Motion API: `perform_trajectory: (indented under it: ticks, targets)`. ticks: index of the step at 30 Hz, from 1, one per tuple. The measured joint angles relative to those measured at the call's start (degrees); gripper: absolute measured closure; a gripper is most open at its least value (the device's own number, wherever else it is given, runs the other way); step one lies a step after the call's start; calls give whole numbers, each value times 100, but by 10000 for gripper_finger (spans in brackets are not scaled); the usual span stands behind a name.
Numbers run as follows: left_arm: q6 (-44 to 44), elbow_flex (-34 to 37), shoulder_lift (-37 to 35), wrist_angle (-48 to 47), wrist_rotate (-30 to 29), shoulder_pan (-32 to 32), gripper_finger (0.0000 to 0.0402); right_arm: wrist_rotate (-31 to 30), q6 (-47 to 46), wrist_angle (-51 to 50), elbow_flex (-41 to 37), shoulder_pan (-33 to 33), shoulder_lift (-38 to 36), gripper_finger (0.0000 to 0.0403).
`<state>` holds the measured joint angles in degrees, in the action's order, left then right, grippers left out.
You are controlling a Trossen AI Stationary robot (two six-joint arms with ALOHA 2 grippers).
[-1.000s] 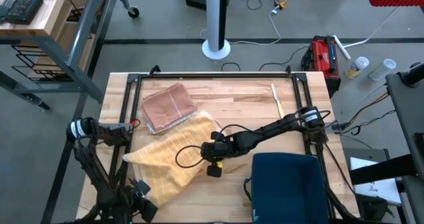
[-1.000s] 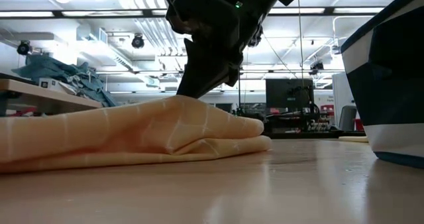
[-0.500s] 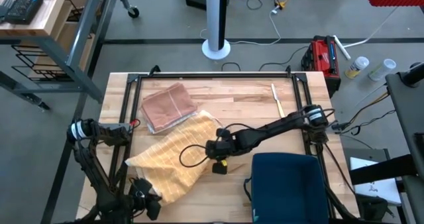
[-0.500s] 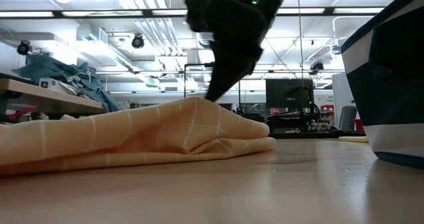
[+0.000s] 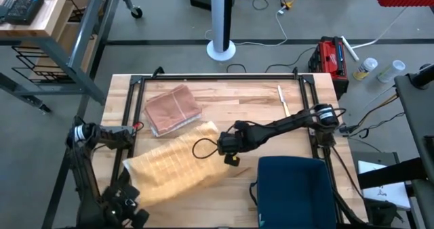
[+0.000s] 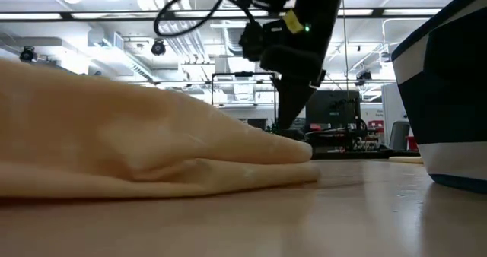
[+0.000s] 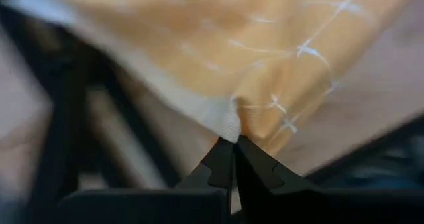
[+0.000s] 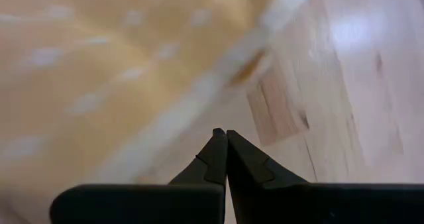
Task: Fold towel
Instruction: Fold the yellow towel
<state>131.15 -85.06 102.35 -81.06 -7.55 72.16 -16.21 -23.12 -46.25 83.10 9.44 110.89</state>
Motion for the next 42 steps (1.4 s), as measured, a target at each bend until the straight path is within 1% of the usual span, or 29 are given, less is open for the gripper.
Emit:
perform_trajectory:
  ticks: [2,4,7,11,13,15,20,24,28,31,34,42]
  targets:
    - [58,-48,6,-244,475,56,400,256,55,2,-44,-56,0,403]
    - [118,-25,6,-497,706,122,401,621,167,87,-62,-86,0,403]
    - [138,164,6,-614,793,201,401,1505,356,233,-193,-65,0,402]
    - [122,465,3,-515,743,216,401,2835,187,526,-460,163,-7,388]
    - [95,598,2,-454,733,214,401,3253,-20,712,-568,352,-7,373]
    - [92,678,-1,-411,710,214,401,3471,-296,1017,-642,551,-7,354]
    - [89,715,-3,-412,711,212,401,3517,-1053,1694,-653,866,-9,293]
    - [92,715,-2,-409,674,212,401,3421,-1324,1887,-653,896,8,248]
    - [89,717,4,-390,501,220,401,3431,-1441,1955,-690,918,28,213]
    - [118,719,20,-174,434,221,401,3466,-1533,2006,-728,921,28,194]
    - [133,720,31,-212,399,220,401,3466,-1609,2011,-757,965,28,180]
    - [68,720,186,-182,400,205,401,3470,-1898,2600,-845,1079,35,165]
